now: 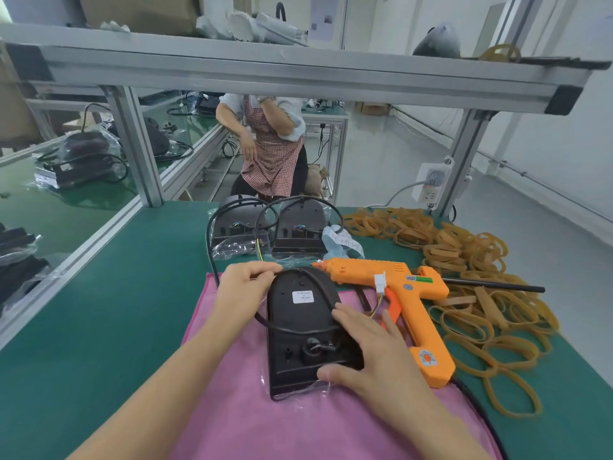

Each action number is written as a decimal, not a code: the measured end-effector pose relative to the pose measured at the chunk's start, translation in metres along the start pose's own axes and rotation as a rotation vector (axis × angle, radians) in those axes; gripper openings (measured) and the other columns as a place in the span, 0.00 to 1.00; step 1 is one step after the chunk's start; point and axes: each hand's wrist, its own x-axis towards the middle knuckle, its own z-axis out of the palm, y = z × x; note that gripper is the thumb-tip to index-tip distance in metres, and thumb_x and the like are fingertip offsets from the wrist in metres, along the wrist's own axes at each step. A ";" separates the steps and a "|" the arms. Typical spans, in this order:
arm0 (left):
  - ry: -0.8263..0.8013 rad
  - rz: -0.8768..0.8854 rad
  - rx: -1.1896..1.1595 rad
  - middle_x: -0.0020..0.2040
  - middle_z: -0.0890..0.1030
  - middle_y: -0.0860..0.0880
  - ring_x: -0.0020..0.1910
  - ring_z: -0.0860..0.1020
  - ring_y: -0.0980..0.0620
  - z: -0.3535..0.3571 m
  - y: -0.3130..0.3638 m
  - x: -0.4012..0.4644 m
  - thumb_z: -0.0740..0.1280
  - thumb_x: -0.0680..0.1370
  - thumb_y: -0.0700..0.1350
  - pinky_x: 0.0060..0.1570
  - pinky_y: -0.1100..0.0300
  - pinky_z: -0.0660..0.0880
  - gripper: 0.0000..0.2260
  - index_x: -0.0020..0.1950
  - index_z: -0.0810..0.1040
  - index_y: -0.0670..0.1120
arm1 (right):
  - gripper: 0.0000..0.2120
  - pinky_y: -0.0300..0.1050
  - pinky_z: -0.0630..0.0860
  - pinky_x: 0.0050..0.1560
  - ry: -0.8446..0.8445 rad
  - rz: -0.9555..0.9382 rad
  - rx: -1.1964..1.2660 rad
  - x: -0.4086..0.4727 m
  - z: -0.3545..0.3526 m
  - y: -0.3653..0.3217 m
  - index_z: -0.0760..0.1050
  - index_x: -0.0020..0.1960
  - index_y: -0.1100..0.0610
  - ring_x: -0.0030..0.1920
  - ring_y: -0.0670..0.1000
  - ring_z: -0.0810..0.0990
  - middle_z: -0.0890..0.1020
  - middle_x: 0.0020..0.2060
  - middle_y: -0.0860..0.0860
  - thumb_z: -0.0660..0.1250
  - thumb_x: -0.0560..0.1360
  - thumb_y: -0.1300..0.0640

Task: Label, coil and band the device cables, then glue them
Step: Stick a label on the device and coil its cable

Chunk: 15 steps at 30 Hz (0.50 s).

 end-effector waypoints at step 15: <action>-0.237 0.483 0.203 0.51 0.81 0.53 0.52 0.78 0.58 -0.034 -0.004 -0.078 0.71 0.74 0.34 0.57 0.63 0.73 0.08 0.51 0.85 0.43 | 0.26 0.44 0.35 0.73 -0.049 -0.028 0.119 -0.005 0.002 -0.008 0.67 0.65 0.30 0.74 0.37 0.52 0.56 0.76 0.38 0.47 0.70 0.29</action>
